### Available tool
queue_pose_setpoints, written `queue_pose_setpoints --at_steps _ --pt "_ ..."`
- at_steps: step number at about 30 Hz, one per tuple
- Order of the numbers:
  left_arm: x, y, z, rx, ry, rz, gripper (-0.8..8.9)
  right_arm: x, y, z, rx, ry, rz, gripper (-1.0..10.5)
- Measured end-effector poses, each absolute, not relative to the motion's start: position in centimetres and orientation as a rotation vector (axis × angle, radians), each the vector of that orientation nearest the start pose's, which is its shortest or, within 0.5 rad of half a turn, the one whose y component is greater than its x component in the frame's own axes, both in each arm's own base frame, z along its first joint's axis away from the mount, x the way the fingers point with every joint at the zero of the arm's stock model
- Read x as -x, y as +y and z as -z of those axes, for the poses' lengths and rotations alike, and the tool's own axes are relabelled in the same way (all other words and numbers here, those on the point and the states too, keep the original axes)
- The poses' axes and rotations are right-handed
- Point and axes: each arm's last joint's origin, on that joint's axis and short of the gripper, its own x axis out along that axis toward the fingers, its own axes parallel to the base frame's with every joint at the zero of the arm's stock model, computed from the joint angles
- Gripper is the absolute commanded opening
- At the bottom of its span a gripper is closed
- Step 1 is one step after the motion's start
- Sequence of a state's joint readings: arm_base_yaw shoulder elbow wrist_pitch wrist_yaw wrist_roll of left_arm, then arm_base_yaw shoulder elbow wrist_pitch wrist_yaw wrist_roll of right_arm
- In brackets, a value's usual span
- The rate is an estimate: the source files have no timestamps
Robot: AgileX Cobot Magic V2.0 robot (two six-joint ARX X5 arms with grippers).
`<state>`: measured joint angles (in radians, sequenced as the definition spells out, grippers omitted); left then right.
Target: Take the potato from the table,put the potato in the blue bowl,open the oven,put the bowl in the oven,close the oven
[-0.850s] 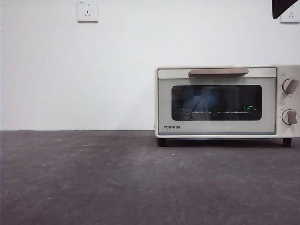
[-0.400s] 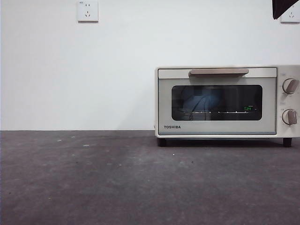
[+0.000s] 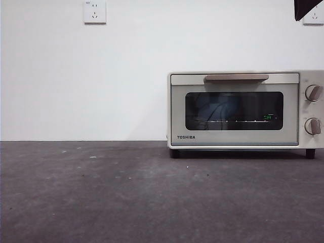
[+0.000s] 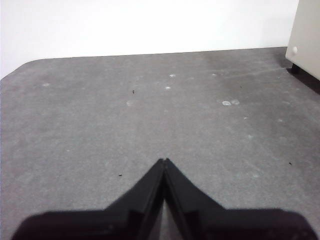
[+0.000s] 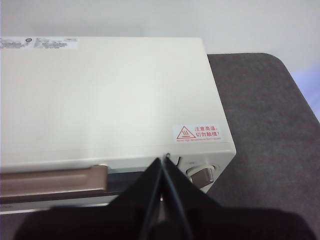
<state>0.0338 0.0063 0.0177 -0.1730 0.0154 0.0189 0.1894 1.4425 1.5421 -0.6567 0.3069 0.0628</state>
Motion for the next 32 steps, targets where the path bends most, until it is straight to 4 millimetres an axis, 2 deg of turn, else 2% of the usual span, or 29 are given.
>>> queue_pose_setpoints --at_steps 6,10,13,17,19,22,23,25,32 --pt "-9.6 0.3 -15.3 -0.015 0.160 -0.017 -0.04 -30.0 4.9 -39.9 0.077 0.540 0.131 0.0" --pt "-9.6 0.3 -15.2 -0.014 0.163 -0.017 -0.04 -28.3 4.6 -40.6 0.073 0.559 0.106 0.0" --pt "-9.6 0.3 -15.2 -0.014 0.170 -0.017 -0.04 -25.0 4.1 -42.4 0.052 0.494 0.085 0.0" --pt "-9.6 0.3 -15.2 -0.015 0.170 -0.017 -0.04 -18.1 2.7 -44.9 -0.004 0.256 0.072 0.0" --pt "-9.6 0.3 -15.2 -0.014 0.169 -0.017 -0.04 -15.5 2.2 -45.0 -0.029 0.142 0.081 0.0" --pt "-9.6 0.3 -15.2 -0.015 0.169 -0.017 -0.04 -11.6 1.0 -43.3 -0.072 -0.052 0.172 0.0" --pt "-9.6 0.3 -15.2 -0.014 0.169 -0.017 -0.04 -11.2 0.9 -43.0 -0.077 -0.072 0.188 0.0" --pt "-9.6 0.3 -15.2 -0.014 0.170 -0.017 -0.04 -9.8 0.5 -41.2 -0.090 -0.122 0.250 0.0" --pt "-9.6 0.3 -15.2 -0.014 0.172 -0.017 -0.04 -7.1 -0.6 -32.3 -0.086 -0.093 0.359 0.0"
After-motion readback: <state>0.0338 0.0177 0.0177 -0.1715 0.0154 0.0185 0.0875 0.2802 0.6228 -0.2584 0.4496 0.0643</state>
